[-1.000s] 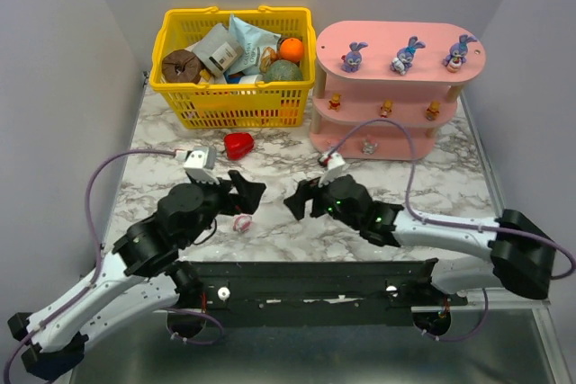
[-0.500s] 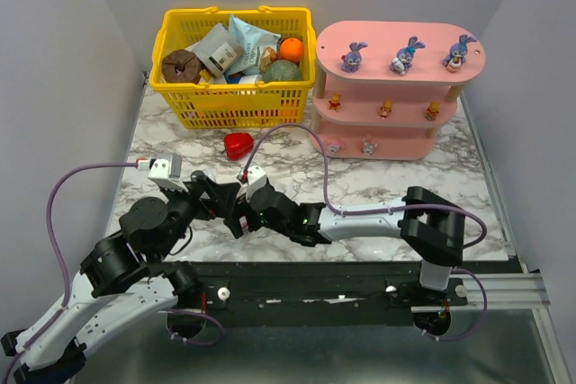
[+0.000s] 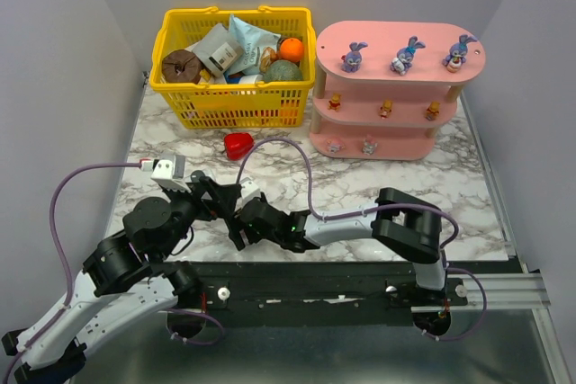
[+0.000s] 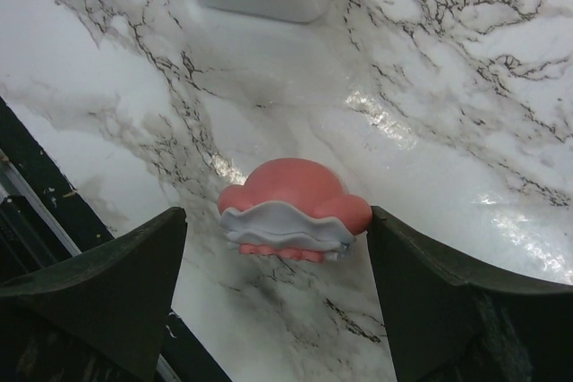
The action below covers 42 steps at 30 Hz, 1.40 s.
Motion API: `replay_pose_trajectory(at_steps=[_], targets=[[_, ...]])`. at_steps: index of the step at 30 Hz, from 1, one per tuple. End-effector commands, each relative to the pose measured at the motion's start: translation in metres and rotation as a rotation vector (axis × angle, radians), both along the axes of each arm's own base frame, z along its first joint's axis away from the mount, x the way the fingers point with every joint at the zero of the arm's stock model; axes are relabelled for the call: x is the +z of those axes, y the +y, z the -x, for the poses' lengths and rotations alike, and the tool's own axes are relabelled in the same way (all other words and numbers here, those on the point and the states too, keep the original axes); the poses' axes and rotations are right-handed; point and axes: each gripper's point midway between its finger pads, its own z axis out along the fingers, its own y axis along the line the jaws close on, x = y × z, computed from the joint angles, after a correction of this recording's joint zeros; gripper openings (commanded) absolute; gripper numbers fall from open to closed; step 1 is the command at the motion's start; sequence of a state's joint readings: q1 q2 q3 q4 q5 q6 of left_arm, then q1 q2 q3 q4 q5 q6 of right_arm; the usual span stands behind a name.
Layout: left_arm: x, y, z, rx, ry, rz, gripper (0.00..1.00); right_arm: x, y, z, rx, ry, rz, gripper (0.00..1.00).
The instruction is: Place and organize the plastic toys onto the shelf
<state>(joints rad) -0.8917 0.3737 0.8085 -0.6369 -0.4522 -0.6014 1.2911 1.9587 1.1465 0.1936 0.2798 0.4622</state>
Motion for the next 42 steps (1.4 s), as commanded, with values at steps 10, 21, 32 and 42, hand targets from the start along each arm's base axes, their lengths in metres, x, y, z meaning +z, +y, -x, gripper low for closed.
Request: replay_pose_trajectory(at_steps=[10, 21, 32, 42], targets=[[-0.004, 0.002, -0.002, 0.009, -0.008, -0.02, 0.99, -0.012, 0.002, -0.008, -0.089, -0.003, 0.028, 0.73], [-0.006, -0.001, -0.002, 0.0, -0.002, -0.025, 0.99, 0.005, -0.036, -0.032, -0.279, -0.063, 0.023, 0.45], [-0.008, -0.006, -0.002, -0.02, 0.0, -0.018, 0.99, 0.023, -0.188, -0.117, -0.623, -0.1, 0.064, 0.41], [-0.007, -0.009, -0.003, -0.031, -0.006, -0.019, 0.99, 0.039, -0.325, -0.14, -0.852, -0.154, 0.09, 0.41]])
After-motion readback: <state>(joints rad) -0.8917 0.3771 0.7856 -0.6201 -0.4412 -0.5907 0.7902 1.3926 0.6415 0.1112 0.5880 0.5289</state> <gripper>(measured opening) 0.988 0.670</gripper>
